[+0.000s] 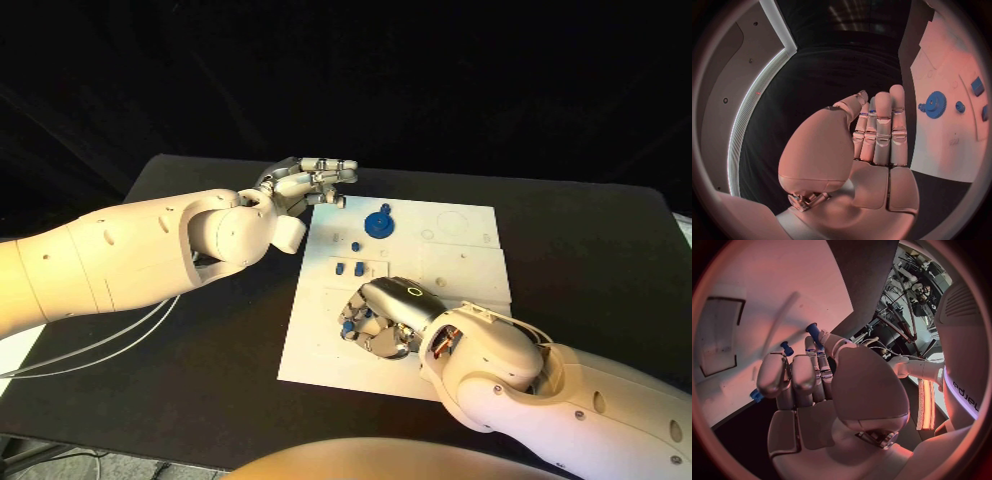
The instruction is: Assemble the parts on the task board
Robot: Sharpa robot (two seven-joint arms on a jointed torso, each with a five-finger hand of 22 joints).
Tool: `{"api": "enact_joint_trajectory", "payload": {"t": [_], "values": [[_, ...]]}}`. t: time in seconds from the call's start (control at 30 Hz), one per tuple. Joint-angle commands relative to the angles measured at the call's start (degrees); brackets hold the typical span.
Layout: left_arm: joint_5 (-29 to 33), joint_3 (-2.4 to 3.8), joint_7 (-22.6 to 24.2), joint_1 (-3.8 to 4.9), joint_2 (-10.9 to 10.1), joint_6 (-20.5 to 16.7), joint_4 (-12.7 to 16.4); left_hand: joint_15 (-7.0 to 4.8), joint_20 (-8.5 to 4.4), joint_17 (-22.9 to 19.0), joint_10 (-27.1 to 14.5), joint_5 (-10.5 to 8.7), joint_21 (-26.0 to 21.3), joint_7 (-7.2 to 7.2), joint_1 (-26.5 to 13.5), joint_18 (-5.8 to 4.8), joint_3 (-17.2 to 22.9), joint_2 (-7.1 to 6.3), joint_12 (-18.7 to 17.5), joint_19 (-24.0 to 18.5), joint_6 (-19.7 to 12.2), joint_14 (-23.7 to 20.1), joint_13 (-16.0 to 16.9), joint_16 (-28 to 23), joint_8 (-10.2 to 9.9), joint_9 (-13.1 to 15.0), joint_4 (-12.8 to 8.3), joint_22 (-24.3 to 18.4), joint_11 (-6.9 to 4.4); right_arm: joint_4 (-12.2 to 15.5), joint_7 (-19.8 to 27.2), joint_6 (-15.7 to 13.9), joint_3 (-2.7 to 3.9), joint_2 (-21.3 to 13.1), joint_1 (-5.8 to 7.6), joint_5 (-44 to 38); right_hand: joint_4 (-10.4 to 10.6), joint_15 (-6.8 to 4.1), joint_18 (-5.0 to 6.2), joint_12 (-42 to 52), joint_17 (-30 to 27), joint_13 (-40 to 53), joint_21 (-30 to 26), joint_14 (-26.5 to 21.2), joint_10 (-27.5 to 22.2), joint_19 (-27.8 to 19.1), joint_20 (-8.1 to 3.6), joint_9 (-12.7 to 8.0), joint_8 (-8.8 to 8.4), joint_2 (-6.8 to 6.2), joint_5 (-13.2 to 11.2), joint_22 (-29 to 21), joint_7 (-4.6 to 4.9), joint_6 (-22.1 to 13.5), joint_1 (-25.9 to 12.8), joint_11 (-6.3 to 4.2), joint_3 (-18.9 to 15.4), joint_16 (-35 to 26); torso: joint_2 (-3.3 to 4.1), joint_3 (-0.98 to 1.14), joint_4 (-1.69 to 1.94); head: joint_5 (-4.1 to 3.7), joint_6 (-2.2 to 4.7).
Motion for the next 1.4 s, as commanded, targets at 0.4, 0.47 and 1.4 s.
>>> {"api": "enact_joint_trajectory", "payload": {"t": [0.4, 0.47, 1.4], "values": [[0.2, 0.03, 0.0, 0.03, -0.1, 1.2, 0.2, -0.03, 0.35, -0.1, -0.5, -0.06, -0.3, 0.10, 0.0, 0.65, -0.1, 0.41, 0.2, 0.0, -0.5, -0.5, 0.1, 0.4, 0.2, -0.1, -0.2, -0.1, 0.01, 1.0, -0.4, -8.6, -0.52, -1.2, -0.33, -1.2, 0.3, 1.99, 1.81, -1.0, -8.7, 0.3, -8.3, -1.3, -11.6, -7.6, 2.03, -1.1, -1.19, -3.54, 1.2, -11.9, 0.77, -11.8, -1.8, 2.28, -11.1, -6.0, -0.03, 0.06, -0.02, -0.10, 0.18], [0.2, 0.03, -0.1, 0.03, -0.2, 1.2, 0.2, 0.00, 0.36, -0.1, -0.6, -0.08, -0.4, 0.12, -0.1, 0.64, -0.2, 0.40, 0.3, 0.0, -0.5, -0.5, 0.0, 0.4, 0.2, -0.1, -0.2, -0.1, 0.04, 1.6, 0.2, -10.9, -0.45, -1.8, -0.39, -0.7, 1.0, 1.90, 1.84, 0.3, -9.2, 0.4, -8.7, -1.4, -12.0, -7.6, 1.98, -1.1, -1.14, -3.57, 4.1, -12.4, 0.85, -11.7, -1.3, 2.19, -14.1, -6.3, -0.03, 0.07, -0.07, -0.12, 0.23], [0.2, -0.23, -0.3, -0.21, -1.3, 1.7, 1.2, 0.03, 0.37, -0.2, -0.7, -0.08, -0.4, 0.13, -0.2, 0.63, -0.2, 0.40, 0.3, 0.0, -0.6, -0.5, 0.0, 0.4, 0.2, -0.1, -0.2, -0.1, 0.06, 12.2, -9.5, -10.0, 4.31, -27.6, -1.77, 20.1, 8.7, -2.67, -2.76, 34.2, 10.0, 26.7, 6.9, 3.3, 10.8, 6.0, -1.93, -0.3, 1.70, -1.54, 14.5, 10.3, -1.70, -3.6, -4.5, -3.32, -23.3, 9.9, -0.82, -0.06, -2.12, -5.06, 2.61]]}}
